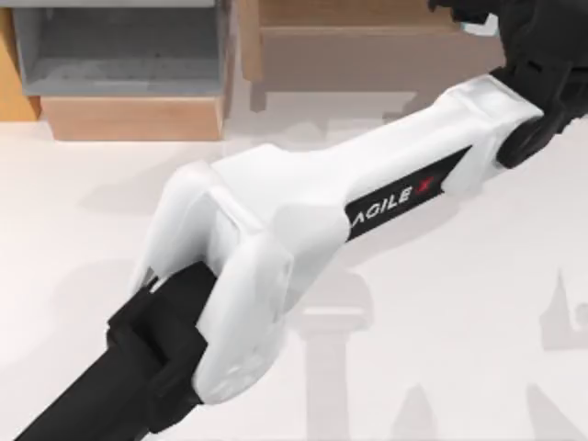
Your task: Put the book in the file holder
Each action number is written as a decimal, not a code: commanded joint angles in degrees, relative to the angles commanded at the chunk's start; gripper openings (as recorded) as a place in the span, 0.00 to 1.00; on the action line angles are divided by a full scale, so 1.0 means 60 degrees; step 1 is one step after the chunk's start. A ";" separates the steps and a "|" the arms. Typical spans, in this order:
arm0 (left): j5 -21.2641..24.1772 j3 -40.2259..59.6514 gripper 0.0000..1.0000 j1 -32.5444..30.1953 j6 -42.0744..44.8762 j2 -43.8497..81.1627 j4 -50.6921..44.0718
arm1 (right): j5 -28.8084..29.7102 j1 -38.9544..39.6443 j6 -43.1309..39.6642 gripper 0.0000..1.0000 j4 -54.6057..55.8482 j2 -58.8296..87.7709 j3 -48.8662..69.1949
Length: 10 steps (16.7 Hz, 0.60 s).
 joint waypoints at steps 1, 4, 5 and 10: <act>-0.0104 -0.0765 0.00 -0.0200 0.0376 -0.0427 0.0299 | 0.0000 0.0000 0.0000 1.00 0.0000 0.0000 0.0000; -0.0364 -0.3564 0.00 -0.0745 0.1658 -0.2049 0.1303 | 0.0000 0.0000 0.0000 1.00 0.0000 0.0000 0.0000; -0.0424 -0.4617 0.00 -0.0890 0.2128 -0.2647 0.1654 | 0.0000 0.0000 0.0000 1.00 0.0000 0.0000 0.0000; -0.0320 -0.9773 0.00 -0.1152 0.4677 -0.5250 0.3153 | 0.0000 0.0000 0.0000 1.00 0.0000 0.0000 0.0000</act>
